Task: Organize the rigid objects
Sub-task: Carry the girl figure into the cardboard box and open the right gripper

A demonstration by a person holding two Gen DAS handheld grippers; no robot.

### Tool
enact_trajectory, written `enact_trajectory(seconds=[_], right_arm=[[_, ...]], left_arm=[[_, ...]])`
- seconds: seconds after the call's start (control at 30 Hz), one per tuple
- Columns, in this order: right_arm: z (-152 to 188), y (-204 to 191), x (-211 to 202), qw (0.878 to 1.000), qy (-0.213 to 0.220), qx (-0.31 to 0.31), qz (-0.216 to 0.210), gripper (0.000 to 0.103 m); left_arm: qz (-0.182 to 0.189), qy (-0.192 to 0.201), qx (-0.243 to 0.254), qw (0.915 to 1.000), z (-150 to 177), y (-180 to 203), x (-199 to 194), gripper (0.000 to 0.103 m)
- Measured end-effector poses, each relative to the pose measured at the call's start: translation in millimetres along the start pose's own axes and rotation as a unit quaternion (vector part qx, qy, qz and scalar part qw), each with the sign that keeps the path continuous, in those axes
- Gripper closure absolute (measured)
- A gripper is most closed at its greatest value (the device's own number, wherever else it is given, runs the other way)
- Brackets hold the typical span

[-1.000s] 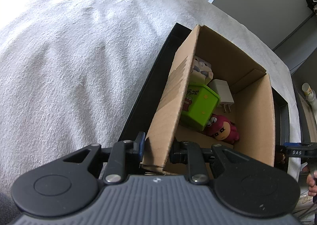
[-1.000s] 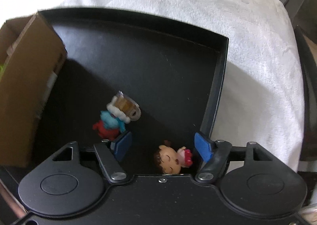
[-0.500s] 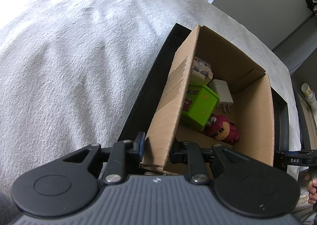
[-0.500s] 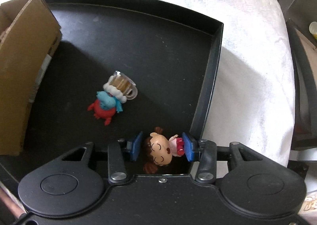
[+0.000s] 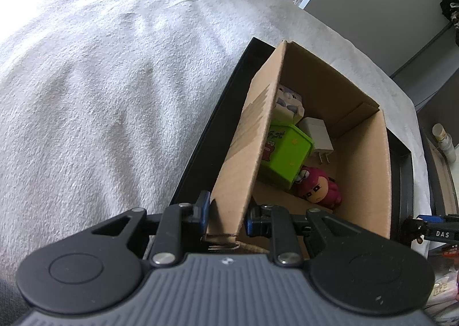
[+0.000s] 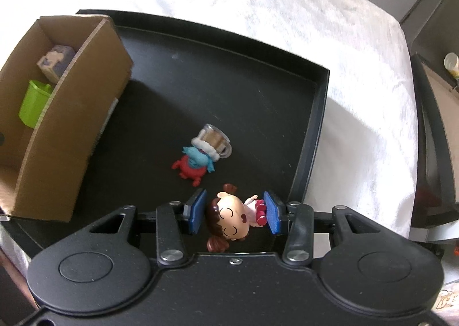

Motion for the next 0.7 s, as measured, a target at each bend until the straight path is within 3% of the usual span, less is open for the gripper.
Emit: enact_trajectory(seconds=[0.7], right_arm=[[-17,-37,-51,0.999,0.037,-0.022,0.011,0.060]], left_arm=[[0.015,0.004,0.000,0.9999,3,-3,-6,0.082]])
Point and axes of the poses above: each gripper's, at about its wrist camera, not at the fingertips, and x roughly the way its jaws point, y to its right, z to its underside, the point moved 5 cm from there along x, roughly the way its jaws point, and after that the axes turned 11 degrees about -y, right-handed, at the moved point
